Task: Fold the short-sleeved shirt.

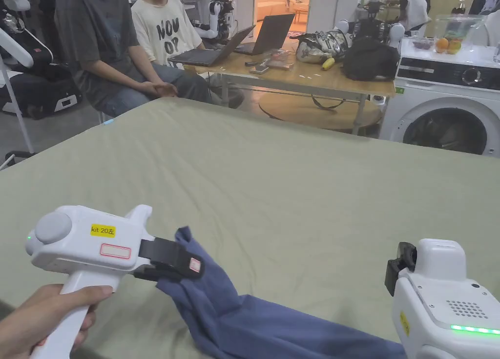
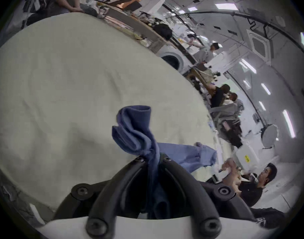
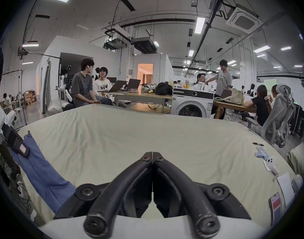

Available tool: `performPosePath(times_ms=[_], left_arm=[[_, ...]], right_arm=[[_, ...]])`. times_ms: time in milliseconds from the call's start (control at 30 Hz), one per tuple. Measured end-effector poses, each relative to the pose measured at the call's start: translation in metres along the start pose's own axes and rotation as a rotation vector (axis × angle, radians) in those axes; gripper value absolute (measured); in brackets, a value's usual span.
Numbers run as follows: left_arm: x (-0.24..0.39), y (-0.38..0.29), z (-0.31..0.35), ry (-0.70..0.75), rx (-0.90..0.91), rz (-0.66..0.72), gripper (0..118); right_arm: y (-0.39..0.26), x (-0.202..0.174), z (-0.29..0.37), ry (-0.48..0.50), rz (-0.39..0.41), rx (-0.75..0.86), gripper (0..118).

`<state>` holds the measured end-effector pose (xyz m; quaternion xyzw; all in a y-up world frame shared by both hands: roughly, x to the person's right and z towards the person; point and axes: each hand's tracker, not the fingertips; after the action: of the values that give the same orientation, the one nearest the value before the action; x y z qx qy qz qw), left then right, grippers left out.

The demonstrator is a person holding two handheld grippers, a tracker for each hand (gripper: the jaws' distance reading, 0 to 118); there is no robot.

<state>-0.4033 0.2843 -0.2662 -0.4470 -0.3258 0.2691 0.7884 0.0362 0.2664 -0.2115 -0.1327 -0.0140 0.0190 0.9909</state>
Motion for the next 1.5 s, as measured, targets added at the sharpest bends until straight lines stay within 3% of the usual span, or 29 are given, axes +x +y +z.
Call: performPosePath(times_ms=[100, 233, 500, 767, 800, 867, 900, 1000, 1167, 1267, 1367, 1500], left_arm=[[0.022, -0.001, -0.03, -0.071, -0.056, -0.014, 4], [0.047, -0.007, -0.084, -0.049, -0.131, -0.012, 4], [0.048, -0.023, -0.198, 0.102, -0.284, 0.015, 4], [0.06, -0.037, -0.212, 0.145, -0.279, 0.023, 8], [0.06, -0.035, -0.21, 0.103, -0.285, 0.034, 12], [0.062, -0.034, -0.204, 0.054, -0.298, 0.067, 38], [0.064, -0.033, -0.2, 0.056, -0.3, 0.062, 44], [0.072, -0.029, -0.184, 0.032, -0.302, 0.031, 46], [0.072, -0.023, -0.154, -0.015, -0.208, -0.012, 43], [0.07, -0.024, -0.162, 0.076, -0.192, -0.04, 9], [0.065, -0.031, -0.187, 0.149, -0.228, -0.042, 4], [0.064, -0.05, -0.219, 0.028, -0.319, -0.013, 2]], right_arm=[[-0.001, 0.004, 0.002, -0.005, -0.004, -0.003, 0], [-0.003, 0.01, 0.006, -0.017, -0.006, -0.008, 0], [-0.013, 0.029, 0.011, -0.062, -0.016, -0.035, 0], [-0.017, 0.041, 0.013, -0.086, -0.036, -0.054, 0], [-0.017, 0.041, 0.013, -0.086, -0.037, -0.055, 0], [-0.018, 0.04, 0.013, -0.082, -0.037, -0.057, 0], [-0.018, 0.04, 0.013, -0.08, -0.035, -0.057, 0], [-0.018, 0.04, 0.016, -0.077, -0.03, -0.054, 0], [-0.018, 0.044, 0.02, -0.079, -0.037, -0.05, 0], [-0.02, 0.047, 0.021, -0.081, -0.044, -0.051, 0], [-0.022, 0.048, 0.02, -0.085, -0.046, -0.055, 0], [-0.024, 0.052, 0.021, -0.087, -0.047, -0.061, 0]])
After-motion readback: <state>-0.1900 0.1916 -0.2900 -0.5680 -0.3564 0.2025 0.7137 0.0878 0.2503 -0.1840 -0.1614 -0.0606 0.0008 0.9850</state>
